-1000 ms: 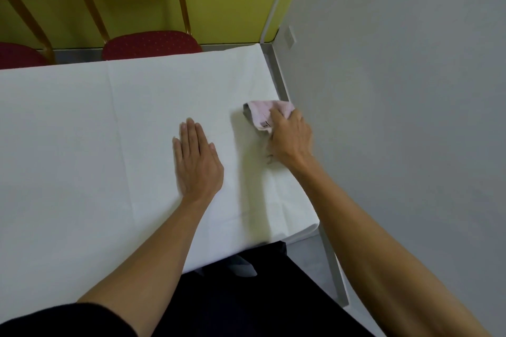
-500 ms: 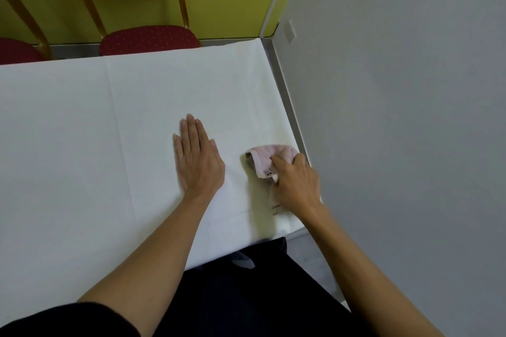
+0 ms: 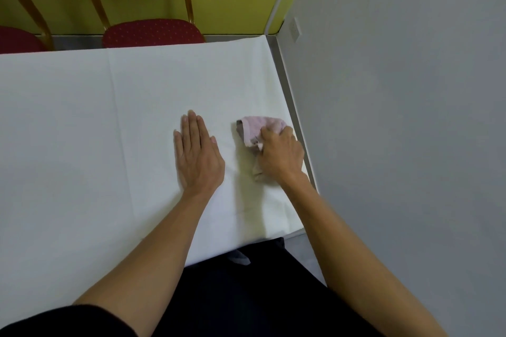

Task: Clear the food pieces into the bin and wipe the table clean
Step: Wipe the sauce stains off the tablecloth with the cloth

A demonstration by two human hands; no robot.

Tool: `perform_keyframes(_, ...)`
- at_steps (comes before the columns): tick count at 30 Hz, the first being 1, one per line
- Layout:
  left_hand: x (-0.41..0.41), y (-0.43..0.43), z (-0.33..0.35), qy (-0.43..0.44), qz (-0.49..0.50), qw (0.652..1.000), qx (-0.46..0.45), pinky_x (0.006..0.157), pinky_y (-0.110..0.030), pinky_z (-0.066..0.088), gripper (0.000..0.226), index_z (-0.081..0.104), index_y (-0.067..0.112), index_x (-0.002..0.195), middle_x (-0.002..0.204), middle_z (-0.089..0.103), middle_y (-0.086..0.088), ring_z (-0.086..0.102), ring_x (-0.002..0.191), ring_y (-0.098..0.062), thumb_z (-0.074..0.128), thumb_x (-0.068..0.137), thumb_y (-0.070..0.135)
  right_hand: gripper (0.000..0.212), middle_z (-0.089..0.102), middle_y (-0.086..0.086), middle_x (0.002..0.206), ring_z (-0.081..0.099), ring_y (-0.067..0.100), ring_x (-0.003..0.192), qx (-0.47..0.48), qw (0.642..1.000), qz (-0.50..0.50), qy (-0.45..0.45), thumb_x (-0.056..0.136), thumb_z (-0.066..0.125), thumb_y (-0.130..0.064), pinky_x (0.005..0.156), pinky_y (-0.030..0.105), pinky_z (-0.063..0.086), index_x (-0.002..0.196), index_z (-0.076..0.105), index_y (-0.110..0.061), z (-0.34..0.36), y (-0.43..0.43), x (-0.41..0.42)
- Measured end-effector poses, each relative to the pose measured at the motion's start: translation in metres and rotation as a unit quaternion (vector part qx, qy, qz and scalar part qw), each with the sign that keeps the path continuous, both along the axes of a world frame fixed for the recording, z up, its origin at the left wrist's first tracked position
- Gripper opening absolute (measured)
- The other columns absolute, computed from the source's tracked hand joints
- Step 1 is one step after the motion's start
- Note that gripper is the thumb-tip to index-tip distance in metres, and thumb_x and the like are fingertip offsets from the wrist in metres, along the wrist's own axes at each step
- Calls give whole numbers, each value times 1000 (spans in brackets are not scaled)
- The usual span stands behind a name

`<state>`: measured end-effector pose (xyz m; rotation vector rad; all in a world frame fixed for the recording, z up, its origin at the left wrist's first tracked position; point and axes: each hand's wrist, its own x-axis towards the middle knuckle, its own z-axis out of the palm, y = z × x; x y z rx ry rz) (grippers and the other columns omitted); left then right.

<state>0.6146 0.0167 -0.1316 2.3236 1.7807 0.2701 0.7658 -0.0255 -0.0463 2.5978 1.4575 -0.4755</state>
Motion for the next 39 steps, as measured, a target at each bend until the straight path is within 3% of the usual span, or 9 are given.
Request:
perform_keyframes(8, 1, 0, 2, 10, -2, 1000, -7, 124, -47, 12, 57, 15, -2, 157, 166, 10, -16, 6, 155, -28, 22, 107, 25, 36, 52, 13, 125, 54, 31, 113, -82, 996, 27, 15, 96, 53, -31, 89, 36, 43, 129, 57, -19, 21, -51, 1)
perform_keyframes(14, 0, 0, 0, 6, -6, 1000, -8, 124, -47, 12, 57, 16, -3, 156, 166, 11, -17, 7, 155, -29, 22, 107, 25, 34, 49, 18, 125, 51, 39, 112, 31, 999, -16, 12, 90, 57, -13, 87, 38, 42, 123, 56, -15, 16, 18, 22)
perform_keyframes(17, -1, -1, 1, 8, -10, 1000, -4, 124, -47, 13, 56, 17, -3, 156, 166, 12, -17, 8, 155, -29, 21, 107, 25, 39, 48, 19, 128, 51, 38, 115, 33, 999, -33, 7, 93, 59, -19, 92, 40, 43, 131, 52, -17, -2, 30, 21)
perform_keyframes(22, 1, 1, -1, -4, -4, 1000, -1, 125, -46, 11, 56, 17, -2, 156, 166, 12, -17, 8, 155, -29, 21, 107, 25, 45, 51, 17, 127, 56, 37, 109, -19, 999, -28, -6, 93, 60, -30, 89, 38, 46, 136, 47, -22, 1, -26, 15)
perform_keyframes(26, -1, 2, -4, -5, -11, 1000, -6, 125, -46, 11, 56, 16, -2, 156, 166, 10, -17, 7, 155, -29, 22, 107, 24, 30, 59, 8, 118, 60, 30, 103, -113, 993, -3, 17, 92, 54, -34, 84, 39, 51, 119, 62, -23, 21, -57, 14)
perform_keyframes(29, 1, 4, 1, -58, -6, 997, -39, 125, -47, 11, 58, 18, -2, 156, 166, 10, -16, 7, 155, -29, 35, 103, 12, 33, 64, 5, 112, 63, 29, 95, -71, 995, -15, 67, 86, 57, -24, 76, 35, 50, 118, 64, -28, 37, -42, 7)
perform_keyframes(32, -18, 4, 6, -89, 75, 991, -60, 125, -47, 9, 64, 22, -4, 155, 165, 14, -18, 9, 154, -32, 42, 94, -2, 41, 57, 11, 121, 60, 37, 104, 14, 994, -28, 105, 89, 55, -26, 88, 41, 49, 129, 57, -29, 36, 3, -9)
perform_keyframes(35, -60, -7, -1, -51, 116, 992, -27, 124, -51, 10, 58, 25, -5, 153, 164, 17, -19, 11, 154, -32, 42, 98, 3, 41, 49, 16, 131, 56, 41, 108, 46, 988, -7, 144, 91, 57, -32, 93, 43, 46, 132, 53, -26, 9, 43, -42)
perform_keyframes(39, -77, -19, -5, -25, 108, 994, 2, 124, -50, 14, 53, 24, -2, 155, 165, 17, -15, 12, 154, -28, 32, 106, 18, 46, 39, 23, 136, 53, 41, 107, 43, 993, 11, 108, 91, 56, -20, 80, 38, 43, 136, 45, -17, -18, 38, -75)
